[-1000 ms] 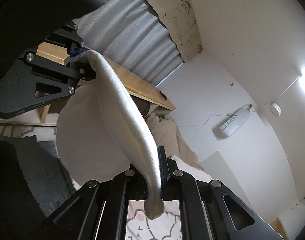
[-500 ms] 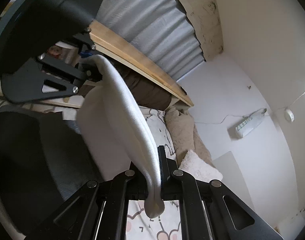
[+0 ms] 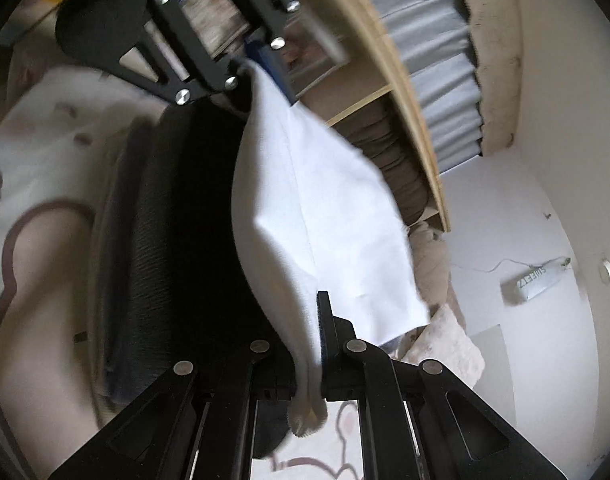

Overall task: Fold clothes
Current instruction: 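Lift the folded T-shirt with both tools and carry it toward the clothes stack, then lower the T-shirt onto the dark clothes stack and open both tools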

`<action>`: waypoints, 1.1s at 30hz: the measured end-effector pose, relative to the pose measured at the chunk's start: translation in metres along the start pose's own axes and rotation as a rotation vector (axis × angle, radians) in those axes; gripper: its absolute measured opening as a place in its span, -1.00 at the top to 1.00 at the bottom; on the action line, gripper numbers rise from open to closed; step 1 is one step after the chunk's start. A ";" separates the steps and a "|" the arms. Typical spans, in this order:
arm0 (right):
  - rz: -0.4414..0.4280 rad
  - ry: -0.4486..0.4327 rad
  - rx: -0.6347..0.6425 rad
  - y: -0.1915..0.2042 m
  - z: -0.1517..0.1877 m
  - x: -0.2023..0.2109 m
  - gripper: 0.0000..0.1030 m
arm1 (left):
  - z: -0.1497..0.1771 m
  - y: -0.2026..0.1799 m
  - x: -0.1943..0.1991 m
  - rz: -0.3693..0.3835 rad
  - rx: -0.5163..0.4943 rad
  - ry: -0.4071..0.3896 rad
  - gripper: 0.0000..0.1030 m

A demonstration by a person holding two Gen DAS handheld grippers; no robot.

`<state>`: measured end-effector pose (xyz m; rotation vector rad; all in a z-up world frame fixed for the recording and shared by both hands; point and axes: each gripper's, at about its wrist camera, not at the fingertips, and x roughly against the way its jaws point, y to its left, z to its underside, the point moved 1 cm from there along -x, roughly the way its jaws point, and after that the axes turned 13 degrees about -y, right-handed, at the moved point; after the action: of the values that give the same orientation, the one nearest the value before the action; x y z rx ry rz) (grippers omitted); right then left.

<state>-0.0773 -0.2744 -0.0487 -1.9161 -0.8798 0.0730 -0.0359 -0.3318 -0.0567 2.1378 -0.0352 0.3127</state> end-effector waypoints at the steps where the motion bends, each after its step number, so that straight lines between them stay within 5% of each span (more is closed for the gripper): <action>1: 0.004 0.006 0.011 0.009 0.001 -0.002 0.85 | 0.001 0.001 -0.001 -0.007 0.000 0.002 0.72; 6: -0.013 0.023 -0.036 0.012 0.004 -0.002 0.80 | 0.009 -0.006 -0.001 -0.015 -0.066 0.018 0.59; 8: -0.039 0.017 -0.077 0.010 0.008 0.003 0.22 | 0.013 -0.007 0.006 -0.019 -0.063 0.034 0.24; 9: -0.023 0.003 -0.097 0.008 0.010 0.010 -0.48 | 0.015 0.000 0.009 -0.019 -0.024 0.052 -0.14; 10: -0.012 -0.016 -0.118 0.005 0.012 0.018 -0.79 | 0.017 0.007 0.012 -0.017 0.017 0.071 -0.33; 11: -0.028 -0.057 -0.143 0.001 0.015 0.030 -0.79 | 0.020 0.017 0.017 0.004 0.089 0.098 -0.58; 16: -0.083 -0.145 -0.322 -0.026 0.034 0.076 -0.79 | 0.016 0.089 0.040 0.077 0.586 0.132 -0.59; 21: -0.097 -0.195 -0.672 -0.064 0.054 0.083 -0.77 | -0.023 0.165 0.014 0.127 1.039 0.073 -0.59; 22: -0.114 -0.189 -0.743 -0.069 0.055 0.076 -0.61 | -0.033 0.172 0.003 0.142 1.094 0.075 -0.59; 25: -0.156 -0.139 -0.948 -0.072 0.053 0.048 -0.21 | -0.064 0.177 -0.059 0.211 1.181 0.177 -0.51; 29: -0.155 -0.071 -1.101 -0.066 0.048 0.016 -0.19 | -0.088 0.148 -0.148 0.303 1.143 0.380 -0.47; 33: -0.191 -0.012 -1.131 -0.053 0.050 -0.005 -0.19 | -0.074 0.125 -0.204 0.315 1.112 0.544 -0.46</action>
<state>-0.1299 -0.2259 -0.0330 -2.8237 -1.2477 -0.6590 -0.2671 -0.3597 0.0359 3.0375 0.1527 1.3365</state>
